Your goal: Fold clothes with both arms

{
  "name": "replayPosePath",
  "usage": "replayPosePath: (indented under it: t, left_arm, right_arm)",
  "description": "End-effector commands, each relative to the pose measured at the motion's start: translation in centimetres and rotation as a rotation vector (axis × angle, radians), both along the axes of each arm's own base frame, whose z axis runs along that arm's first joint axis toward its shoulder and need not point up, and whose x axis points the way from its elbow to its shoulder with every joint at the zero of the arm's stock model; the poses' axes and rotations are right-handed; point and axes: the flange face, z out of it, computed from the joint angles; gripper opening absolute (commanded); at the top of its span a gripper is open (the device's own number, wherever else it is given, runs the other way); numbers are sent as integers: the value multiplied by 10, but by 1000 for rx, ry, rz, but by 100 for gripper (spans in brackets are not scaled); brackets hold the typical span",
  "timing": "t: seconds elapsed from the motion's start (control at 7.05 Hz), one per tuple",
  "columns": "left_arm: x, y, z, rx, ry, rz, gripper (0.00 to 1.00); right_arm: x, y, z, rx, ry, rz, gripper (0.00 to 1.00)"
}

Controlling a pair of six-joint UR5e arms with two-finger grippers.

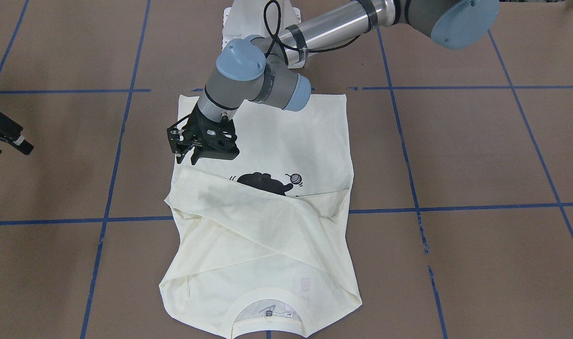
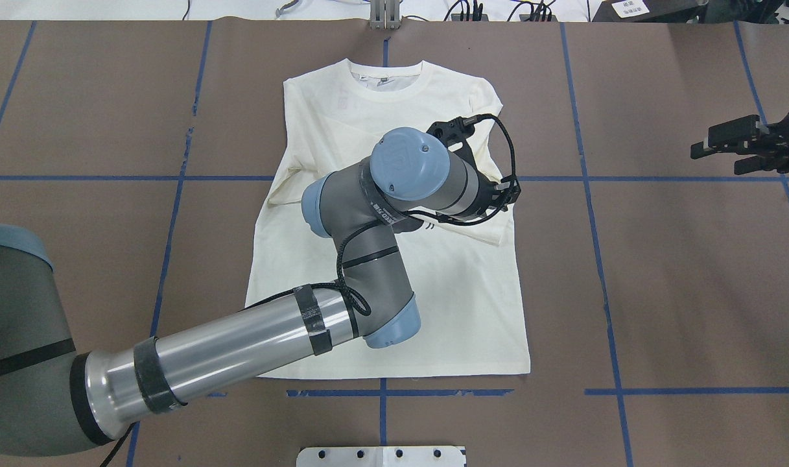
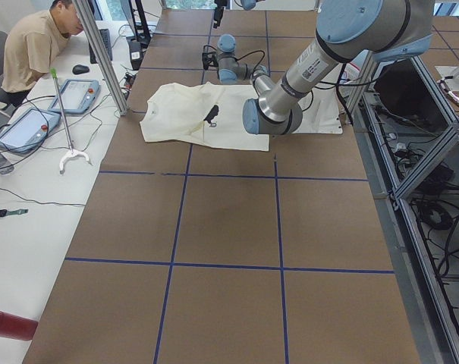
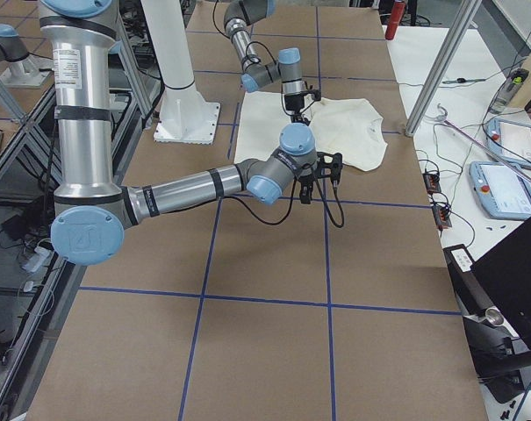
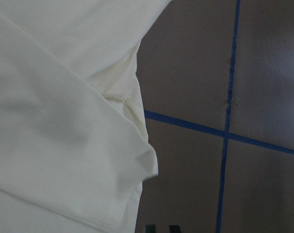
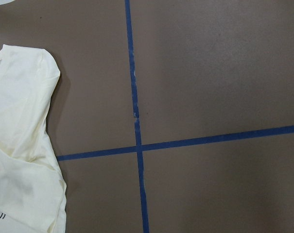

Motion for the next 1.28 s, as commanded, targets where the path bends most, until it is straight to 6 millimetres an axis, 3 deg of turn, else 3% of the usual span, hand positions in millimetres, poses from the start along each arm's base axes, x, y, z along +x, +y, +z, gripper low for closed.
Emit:
replayPosePath:
  t: [0.0, 0.14, 0.28, 0.43, 0.71, 0.85, 1.13]
  left_arm:
    - [-96, 40, 60, 25, 59, 31, 67]
    - [-146, 36, 89, 48, 38, 33, 67]
    - [-164, 28, 104, 70, -10, 25, 66]
    - [-176, 31, 126, 55, -99, 38, 67]
    - [-199, 32, 132, 87, -146, 89, 66]
    - [-201, 35, 143, 75, -154, 101, 67]
    - [-201, 36, 144, 73, -155, 101, 67]
  right_arm:
    - [-72, 38, -27, -31, 2, -27, 100]
    - [-124, 74, -39, -87, 15, 0, 100]
    - [-197, 120, -50, -103, 40, 48, 100]
    - [-251, 176, -64, -88, 47, 97, 99]
    - [-308, 253, -89, -116, 133, 155, 96]
    - [-317, 265, -88, -117, 152, 173, 89]
    - [-328, 272, -78, -96, 174, 185, 81]
